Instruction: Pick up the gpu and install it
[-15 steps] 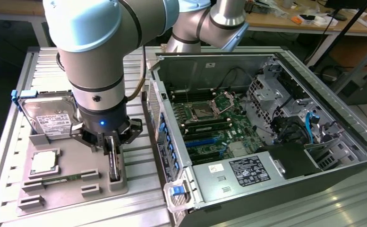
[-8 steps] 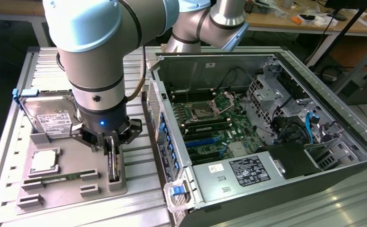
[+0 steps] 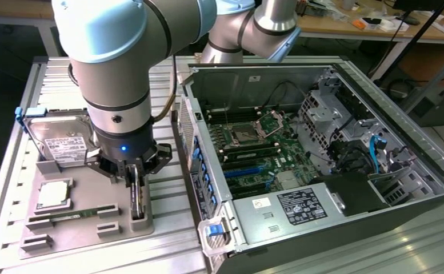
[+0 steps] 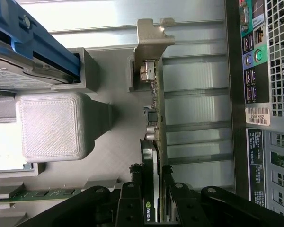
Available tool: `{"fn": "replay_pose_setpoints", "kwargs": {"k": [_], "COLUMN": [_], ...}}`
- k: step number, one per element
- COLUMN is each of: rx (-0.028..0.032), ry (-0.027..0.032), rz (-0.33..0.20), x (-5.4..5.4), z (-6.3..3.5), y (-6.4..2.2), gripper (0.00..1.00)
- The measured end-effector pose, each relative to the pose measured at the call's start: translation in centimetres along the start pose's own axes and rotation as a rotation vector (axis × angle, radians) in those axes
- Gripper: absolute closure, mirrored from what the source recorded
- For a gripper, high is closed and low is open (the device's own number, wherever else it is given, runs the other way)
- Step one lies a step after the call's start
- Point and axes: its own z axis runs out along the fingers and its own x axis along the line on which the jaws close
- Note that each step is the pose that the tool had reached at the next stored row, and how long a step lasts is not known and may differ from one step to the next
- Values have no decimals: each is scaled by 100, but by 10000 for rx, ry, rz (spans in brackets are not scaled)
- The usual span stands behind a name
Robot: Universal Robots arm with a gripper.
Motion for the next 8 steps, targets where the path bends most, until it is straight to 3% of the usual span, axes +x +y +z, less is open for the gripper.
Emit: {"fn": "replay_pose_setpoints", "kwargs": {"k": [8], "rx": [0], "ry": [0], "rz": [0], "x": [0], "z": [0], "y": [0], "gripper": [73]}}
